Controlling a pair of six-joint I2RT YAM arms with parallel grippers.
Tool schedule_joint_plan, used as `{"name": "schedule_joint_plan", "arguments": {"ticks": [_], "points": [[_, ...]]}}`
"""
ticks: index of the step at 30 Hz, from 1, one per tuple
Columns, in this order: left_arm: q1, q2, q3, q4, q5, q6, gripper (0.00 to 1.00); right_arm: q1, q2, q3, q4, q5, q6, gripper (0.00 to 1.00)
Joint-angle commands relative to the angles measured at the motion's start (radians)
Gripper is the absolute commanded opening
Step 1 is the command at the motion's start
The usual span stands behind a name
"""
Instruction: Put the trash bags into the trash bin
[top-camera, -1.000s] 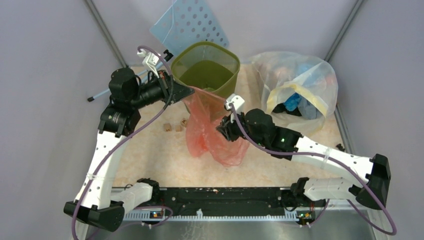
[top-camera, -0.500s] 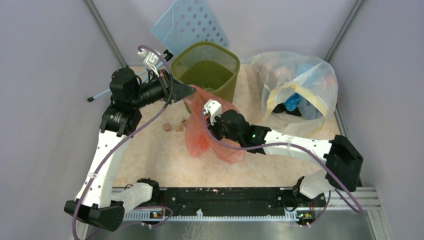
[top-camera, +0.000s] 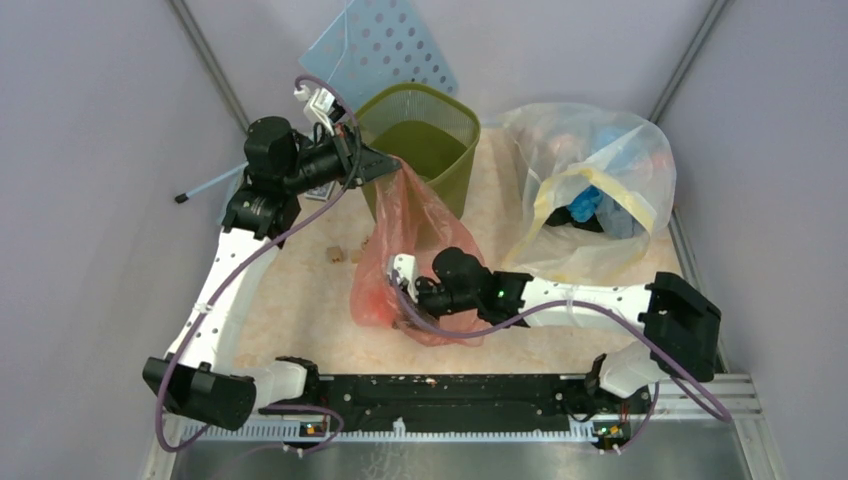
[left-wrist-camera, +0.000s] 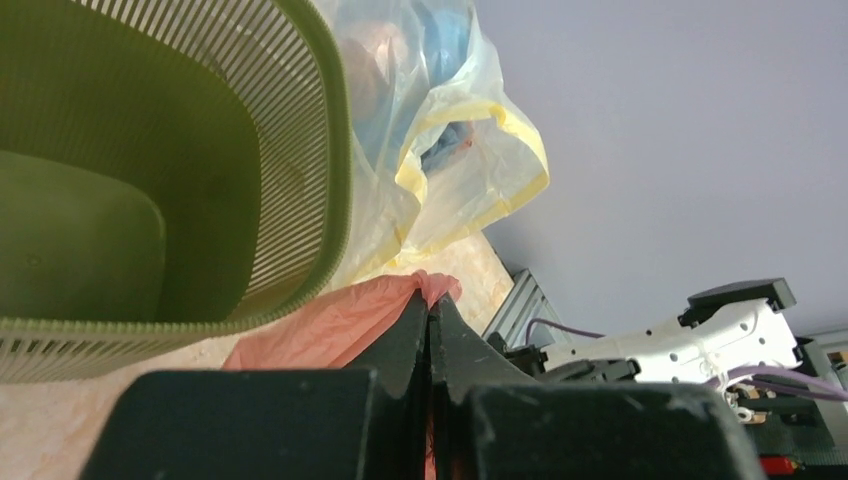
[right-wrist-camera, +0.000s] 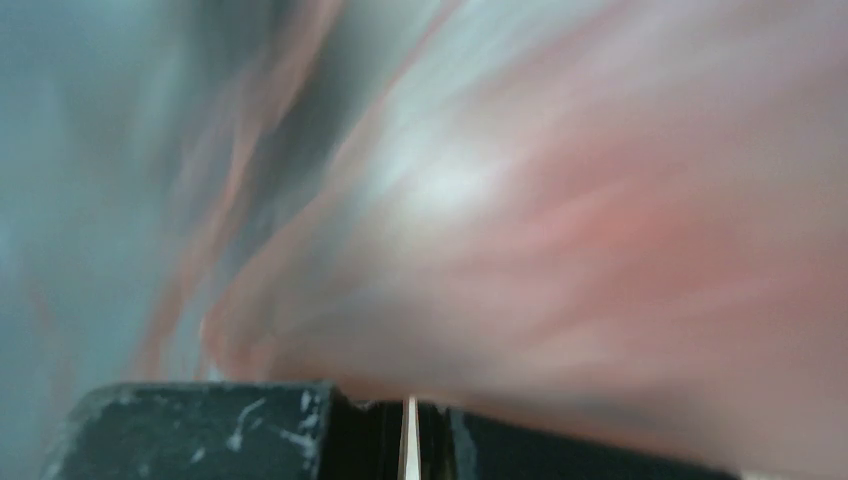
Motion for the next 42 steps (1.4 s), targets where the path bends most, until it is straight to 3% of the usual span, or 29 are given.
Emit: {"name": "schedule_joint_plan", "arguments": {"ticks": [1, 4, 7, 8, 11, 17, 22, 27, 31, 36, 38, 40, 42], "points": [[0.005, 0.005, 0.074, 0.104, 0.006, -0.021, 0.0, 0.023, -0.077, -0.04, 0.009, -0.057, -0.002, 0.0], [0.005, 0.002, 0.079, 0.089, 0.0, -0.005, 0.0, 0.023, -0.155, -0.082, 0.039, 0.014, 0.026, 0.0], [0.005, -0.012, 0.07, 0.077, 0.02, 0.002, 0.0, 0.022, -0.235, -0.082, -0.013, 0.277, 0.079, 0.0], [0.005, -0.017, 0.065, 0.071, 0.029, 0.003, 0.0, 0.022, -0.252, -0.068, -0.061, 0.398, 0.091, 0.05], [0.005, -0.034, 0.063, 0.031, 0.038, 0.02, 0.0, 0.021, -0.316, -0.024, -0.17, 0.55, 0.109, 0.2], [0.005, -0.062, 0.067, -0.044, 0.026, 0.069, 0.0, 0.022, -0.423, 0.112, -0.33, 0.656, 0.122, 0.41], [0.005, -0.063, 0.071, -0.07, 0.017, 0.086, 0.0, 0.022, -0.477, 0.177, -0.406, 0.734, 0.12, 0.73], [0.005, -0.062, 0.071, -0.071, 0.016, 0.087, 0.0, 0.022, -0.455, 0.211, -0.514, 0.909, 0.137, 0.79], [0.005, -0.064, 0.072, -0.072, 0.019, 0.086, 0.0, 0.022, -0.408, 0.21, -0.544, 0.923, 0.148, 0.86], [0.005, -0.062, 0.083, -0.083, 0.015, 0.092, 0.0, 0.021, -0.361, 0.188, -0.494, 0.823, 0.146, 0.86], [0.005, -0.065, 0.087, -0.089, 0.016, 0.094, 0.0, 0.022, -0.344, 0.17, -0.457, 0.801, 0.145, 0.8], [0.005, -0.068, 0.096, -0.095, 0.016, 0.096, 0.0, 0.021, -0.327, 0.173, -0.445, 0.81, 0.148, 0.54], [0.005, -0.072, 0.112, -0.112, 0.019, 0.098, 0.0, 0.022, -0.317, 0.196, -0.454, 0.829, 0.155, 0.15]]}}
